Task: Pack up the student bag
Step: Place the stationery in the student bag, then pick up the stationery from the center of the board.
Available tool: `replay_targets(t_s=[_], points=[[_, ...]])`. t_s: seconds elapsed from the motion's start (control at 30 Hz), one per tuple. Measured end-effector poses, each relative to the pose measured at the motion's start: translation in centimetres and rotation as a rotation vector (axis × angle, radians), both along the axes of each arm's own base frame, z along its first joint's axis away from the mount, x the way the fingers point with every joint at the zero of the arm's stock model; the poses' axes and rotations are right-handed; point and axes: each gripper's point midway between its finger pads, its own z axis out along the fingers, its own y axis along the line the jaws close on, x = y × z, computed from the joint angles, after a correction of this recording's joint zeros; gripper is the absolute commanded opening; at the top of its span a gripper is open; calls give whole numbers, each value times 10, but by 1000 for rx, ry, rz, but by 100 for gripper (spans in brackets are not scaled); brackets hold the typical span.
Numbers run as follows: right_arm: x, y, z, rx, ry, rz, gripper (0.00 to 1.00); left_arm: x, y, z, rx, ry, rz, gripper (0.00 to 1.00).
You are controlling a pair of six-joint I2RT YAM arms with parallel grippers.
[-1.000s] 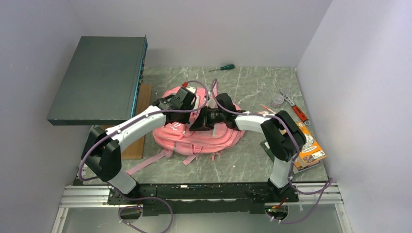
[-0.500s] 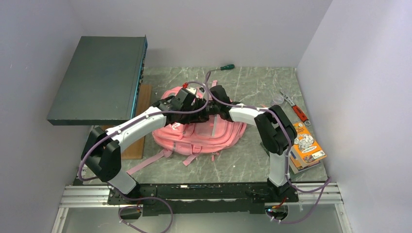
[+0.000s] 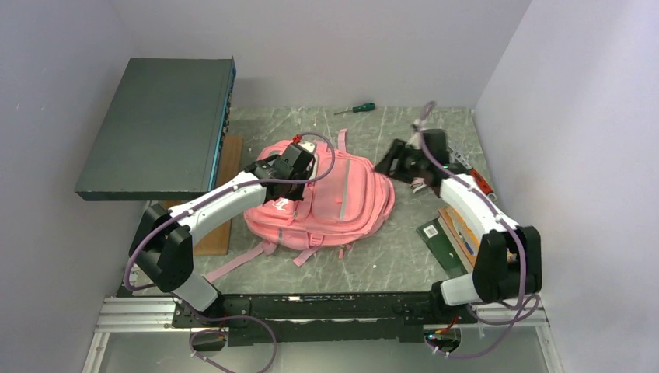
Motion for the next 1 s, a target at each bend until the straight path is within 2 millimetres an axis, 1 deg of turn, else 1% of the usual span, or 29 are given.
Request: replay_targets(t_s=[0.03, 0.1, 0.13, 0.17, 0.2, 0.23, 0.3, 0.37, 0.43, 0.5, 0.57, 0.67, 0.73, 0.77, 0.9, 1.0], points=[[10, -32, 0, -54, -8, -105, 69, 0, 0, 0, 0, 0, -1, 0], [24, -96, -8, -164, 6, -315, 71, 0, 0, 0, 1, 1, -3, 0], [27, -128, -16, -218, 34, -419, 70, 0, 0, 0, 1, 1, -3, 0], [27, -156, -26, -266, 70, -502, 66, 0, 0, 0, 2, 2, -4, 0], [25, -178, -37, -302, 110, -566, 61, 0, 0, 0, 1, 2, -4, 0], [23, -198, -50, -329, 159, -619, 60, -1, 0, -1, 1, 5, -5, 0], [18, -227, -73, -321, 265, -711, 59, -1, -1, -2, 1, 13, -6, 0], [14, -245, -90, -267, 354, -806, 56, -2, -3, -5, 0, 23, -9, 0], [9, -258, -99, -230, 426, -902, 58, -2, -4, -7, -1, 32, -8, 0], [10, -268, -98, -220, 479, -1008, 59, -3, -4, -8, -4, 41, -8, 0], [21, -275, -90, -204, 505, -1097, 59, -5, -5, -8, -10, 49, -6, 0], [40, -282, -80, -165, 537, -1203, 58, -6, -7, -7, -19, 58, -6, 0], [48, -285, -82, -138, 560, -1254, 58, -7, -8, -7, -24, 62, -8, 0], [48, -285, -85, -127, 579, -1279, 58, -7, -8, -7, -26, 64, -9, 0], [41, -281, -106, -100, 699, -1363, 56, -9, -10, -8, -39, 77, -14, 0], [39, -280, -116, -88, 751, -1406, 56, -10, -10, -8, -38, 78, -15, 0]])
